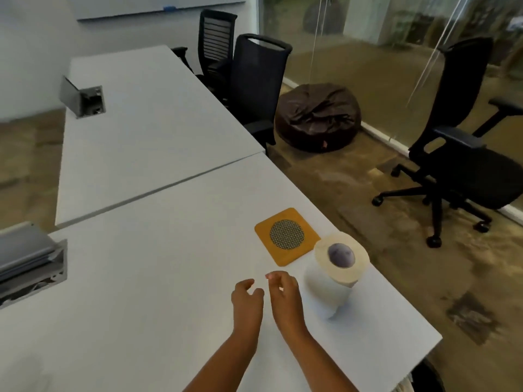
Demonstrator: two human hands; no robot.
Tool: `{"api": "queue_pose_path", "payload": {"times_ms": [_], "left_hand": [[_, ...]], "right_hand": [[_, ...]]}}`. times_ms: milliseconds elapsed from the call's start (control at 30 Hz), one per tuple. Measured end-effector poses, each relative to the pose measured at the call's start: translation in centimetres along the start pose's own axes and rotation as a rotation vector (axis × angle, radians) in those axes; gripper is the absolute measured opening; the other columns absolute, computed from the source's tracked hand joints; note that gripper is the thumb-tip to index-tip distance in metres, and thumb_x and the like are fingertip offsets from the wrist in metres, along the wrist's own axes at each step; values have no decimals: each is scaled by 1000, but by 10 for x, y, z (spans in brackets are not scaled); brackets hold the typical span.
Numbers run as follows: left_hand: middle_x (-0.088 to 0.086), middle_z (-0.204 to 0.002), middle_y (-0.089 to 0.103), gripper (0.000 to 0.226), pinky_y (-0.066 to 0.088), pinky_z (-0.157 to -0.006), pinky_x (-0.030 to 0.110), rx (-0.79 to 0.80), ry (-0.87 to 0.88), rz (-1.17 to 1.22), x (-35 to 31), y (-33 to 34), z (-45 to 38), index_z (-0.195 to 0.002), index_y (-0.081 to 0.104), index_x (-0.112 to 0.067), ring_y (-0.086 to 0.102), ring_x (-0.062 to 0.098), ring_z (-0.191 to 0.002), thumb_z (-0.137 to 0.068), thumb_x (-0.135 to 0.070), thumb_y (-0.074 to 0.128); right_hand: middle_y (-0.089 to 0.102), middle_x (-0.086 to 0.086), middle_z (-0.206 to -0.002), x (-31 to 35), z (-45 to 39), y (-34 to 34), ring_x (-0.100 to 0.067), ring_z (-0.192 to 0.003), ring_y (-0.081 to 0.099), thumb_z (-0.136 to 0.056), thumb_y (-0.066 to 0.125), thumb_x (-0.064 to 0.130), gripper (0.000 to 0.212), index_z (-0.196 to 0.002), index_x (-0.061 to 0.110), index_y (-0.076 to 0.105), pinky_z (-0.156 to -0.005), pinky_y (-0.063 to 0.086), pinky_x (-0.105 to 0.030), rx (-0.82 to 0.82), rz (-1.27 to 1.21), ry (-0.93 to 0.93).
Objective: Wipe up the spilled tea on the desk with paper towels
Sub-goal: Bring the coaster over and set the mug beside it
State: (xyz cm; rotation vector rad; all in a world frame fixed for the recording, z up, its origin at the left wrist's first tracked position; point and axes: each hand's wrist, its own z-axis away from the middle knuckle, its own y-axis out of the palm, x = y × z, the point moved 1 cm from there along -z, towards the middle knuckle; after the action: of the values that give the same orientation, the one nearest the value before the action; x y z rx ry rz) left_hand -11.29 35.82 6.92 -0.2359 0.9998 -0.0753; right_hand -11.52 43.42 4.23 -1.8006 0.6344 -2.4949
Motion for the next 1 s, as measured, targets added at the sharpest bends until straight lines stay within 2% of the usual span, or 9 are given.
{"api": "queue_pose_path", "payload": {"times_ms": [167,233,300,433,633,800,867,933,1000], "left_hand": [[10,-142,39,39,36,-108,47,33,-95,27,-9,-11,-42,-133,36,-12,40,27,-128,-95,-20,44],[10,-143,38,41,35,-109,45,44,-124,49,-14,-12,-59,-134,36,-12,39,27,-129,-95,-22,44],[10,-145,36,45,34,-109,42,50,-153,73,-19,-8,-72,-136,34,-12,37,27,-131,-95,-24,46],[7,-150,28,52,31,-108,40,81,-177,93,-25,4,-93,-140,29,-17,30,25,-136,-94,-32,47],[4,-152,26,57,29,-109,39,189,-202,92,-14,21,-130,-142,25,-20,28,23,-138,-93,-39,46],[0,-148,33,54,34,-105,35,286,-169,71,-10,24,-157,-140,30,-24,37,18,-130,-92,-41,48],[-5,-141,41,53,44,-92,21,350,-160,104,-12,27,-160,-139,29,-25,48,6,-115,-92,-40,47],[-17,-117,52,49,46,-61,4,392,-159,161,-16,34,-160,-138,30,-25,51,-10,-89,-93,-37,46],[-22,-99,51,44,43,-48,2,382,-152,197,-20,38,-159,-135,32,-23,52,-14,-76,-94,-33,45]], "right_hand": [[57,-8,-115,-5,-52,15,-16,-101,52,-91,54,13,14,-104,11,60,-86,44,-24,-187,146,-51],[60,-15,-111,-7,-74,18,-26,-100,55,-87,57,2,14,-100,4,63,-88,48,-35,-313,201,-75],[59,-17,-111,-11,-96,17,-34,-104,53,-84,58,-3,16,-97,3,64,-93,44,-43,-438,230,-46],[54,-24,-124,-18,-133,17,-39,-119,45,-90,54,9,23,-110,-2,59,-104,31,-47,-617,227,47],[31,-24,-148,-24,-169,19,-37,-140,22,-95,48,19,42,-131,-2,42,-114,19,-47,-691,152,135],[32,-19,-150,-35,-183,17,-34,-140,26,-94,46,27,49,-137,6,37,-112,22,-51,-721,282,165],[39,-19,-146,-36,-182,22,-35,-137,30,-94,47,29,49,-136,6,40,-109,22,-53,-732,333,192],[44,-20,-141,-36,-181,26,-37,-133,34,-93,48,27,46,-134,5,43,-107,25,-53,-727,368,193],[46,-22,-137,-38,-178,26,-39,-130,37,-94,48,18,41,-131,2,45,-106,27,-50,-703,393,167]]}}
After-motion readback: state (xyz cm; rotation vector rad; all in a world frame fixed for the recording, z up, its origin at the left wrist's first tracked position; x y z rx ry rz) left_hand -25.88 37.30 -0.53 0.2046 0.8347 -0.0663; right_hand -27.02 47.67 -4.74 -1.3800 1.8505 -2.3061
